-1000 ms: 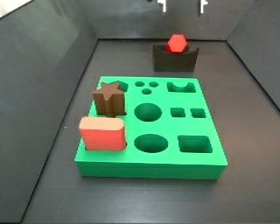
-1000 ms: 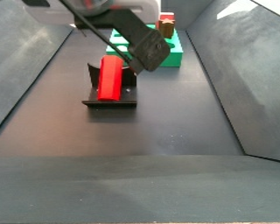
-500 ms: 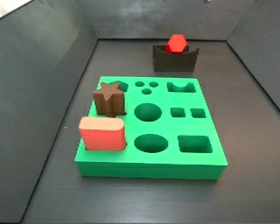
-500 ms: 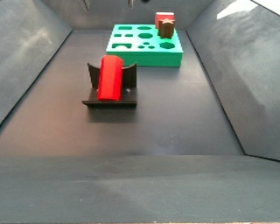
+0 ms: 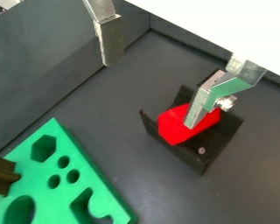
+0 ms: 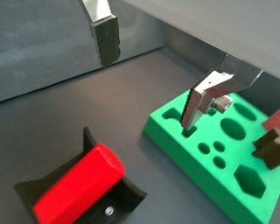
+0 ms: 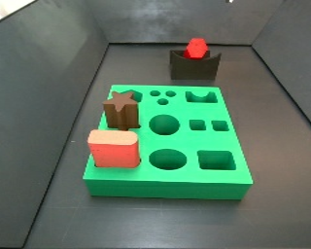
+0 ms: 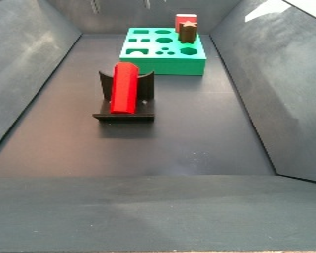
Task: Pick up the hexagon object. Move up. Place the hexagon object on the fixture. Regrasp the hexagon object. Move to above the board. Insert the hexagon object.
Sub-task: Regrasp the hexagon object.
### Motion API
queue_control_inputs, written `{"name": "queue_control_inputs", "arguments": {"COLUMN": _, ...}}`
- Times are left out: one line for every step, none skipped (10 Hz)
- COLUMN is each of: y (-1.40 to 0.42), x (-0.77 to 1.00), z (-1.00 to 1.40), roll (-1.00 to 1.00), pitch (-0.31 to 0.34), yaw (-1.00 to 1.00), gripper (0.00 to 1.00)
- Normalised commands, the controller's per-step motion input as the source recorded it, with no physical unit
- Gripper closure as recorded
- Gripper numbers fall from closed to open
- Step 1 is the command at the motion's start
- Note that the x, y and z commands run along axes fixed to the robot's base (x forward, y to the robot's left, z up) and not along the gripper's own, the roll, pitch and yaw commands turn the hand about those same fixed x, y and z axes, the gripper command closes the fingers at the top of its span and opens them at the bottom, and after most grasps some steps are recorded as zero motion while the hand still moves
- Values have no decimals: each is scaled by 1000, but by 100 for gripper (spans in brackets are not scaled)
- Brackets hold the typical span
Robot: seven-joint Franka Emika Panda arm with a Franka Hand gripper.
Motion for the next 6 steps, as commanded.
{"name": "queue_control_inputs", "arguments": {"y": -24, "x": -46, "z": 9, "roll": 1000, "pitch": 6, "yaw": 20, "gripper": 0}}
{"name": "queue_control_inputs", "arguments": {"y": -21, "x": -41, "z": 9, "roll": 1000, "pitch": -1, "yaw": 20, "gripper": 0}}
{"name": "queue_control_inputs", "arguments": {"y": -20, "x": -31, "z": 1, "roll": 1000, "pitch": -9, "yaw": 21, "gripper": 0}}
{"name": "queue_control_inputs", "arguments": {"y": -15, "x": -28, "z": 3, "roll": 1000, "pitch": -13, "yaw": 22, "gripper": 0}}
{"name": "queue_control_inputs", "arguments": {"y": -17, "x": -26, "z": 4, "roll": 1000, "pitch": -17, "yaw": 23, "gripper": 0}}
{"name": "queue_control_inputs", "arguments": {"y": -14, "x": -27, "z": 3, "roll": 1000, "pitch": -16, "yaw": 25, "gripper": 0}}
